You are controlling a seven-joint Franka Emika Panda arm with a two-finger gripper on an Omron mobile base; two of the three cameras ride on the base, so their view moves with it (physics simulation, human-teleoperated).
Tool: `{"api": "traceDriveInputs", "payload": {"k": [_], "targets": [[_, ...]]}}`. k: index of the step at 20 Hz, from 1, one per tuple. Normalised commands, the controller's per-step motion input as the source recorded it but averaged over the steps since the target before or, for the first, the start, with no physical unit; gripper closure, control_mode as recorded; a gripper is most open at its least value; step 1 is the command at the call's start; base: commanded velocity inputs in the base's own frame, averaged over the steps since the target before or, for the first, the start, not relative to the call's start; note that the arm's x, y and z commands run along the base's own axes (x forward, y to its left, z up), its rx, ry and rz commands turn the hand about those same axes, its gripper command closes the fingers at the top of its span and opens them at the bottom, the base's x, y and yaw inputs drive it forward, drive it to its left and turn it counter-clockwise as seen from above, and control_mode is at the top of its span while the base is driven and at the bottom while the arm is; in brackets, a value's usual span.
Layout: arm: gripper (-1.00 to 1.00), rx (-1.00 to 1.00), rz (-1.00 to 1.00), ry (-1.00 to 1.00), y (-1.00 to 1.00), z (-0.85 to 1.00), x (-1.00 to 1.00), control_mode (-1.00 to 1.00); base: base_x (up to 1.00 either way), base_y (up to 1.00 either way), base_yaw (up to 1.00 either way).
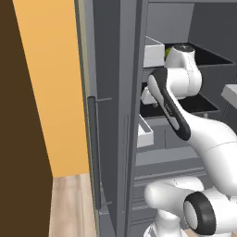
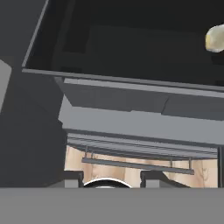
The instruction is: Grab the lime and garlic from the fridge, place them in the blender, close the lid, and turn on the blender to create a marinade.
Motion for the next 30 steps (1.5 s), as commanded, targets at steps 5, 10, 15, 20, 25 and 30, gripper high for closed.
{"api": "traceDriveInputs", "payload": {"k": [5,10,15,20,25,30], "targets": [[-1.0,0.04,-0.03,-0.15,-0.21,-0.1,-0.28,-1.0,0.0,0.0,0.0],[-1.0,0.16,-0.29,-0.12,-1.0,-0.53,-0.09,-1.0,0.0,0.0,0.0],[-1.0,0.02,-0.36,0.02,-0.96,-0.08,0.65,-1.0,0.0,0.0,0.0],[-1.0,0.0,-0.19,0.06,-0.51,0.0,0.49,-1.0,0.0,0.0,0.0],[-1.0,0.06,0.0,-0.2,0.34,0.07,-0.86,-1.0,0.0,0.0,0.0],[-1.0,0.16,0.19,-0.07,0.39,-0.03,-0.62,-1.0,0.0,0.0,0.0]]}}
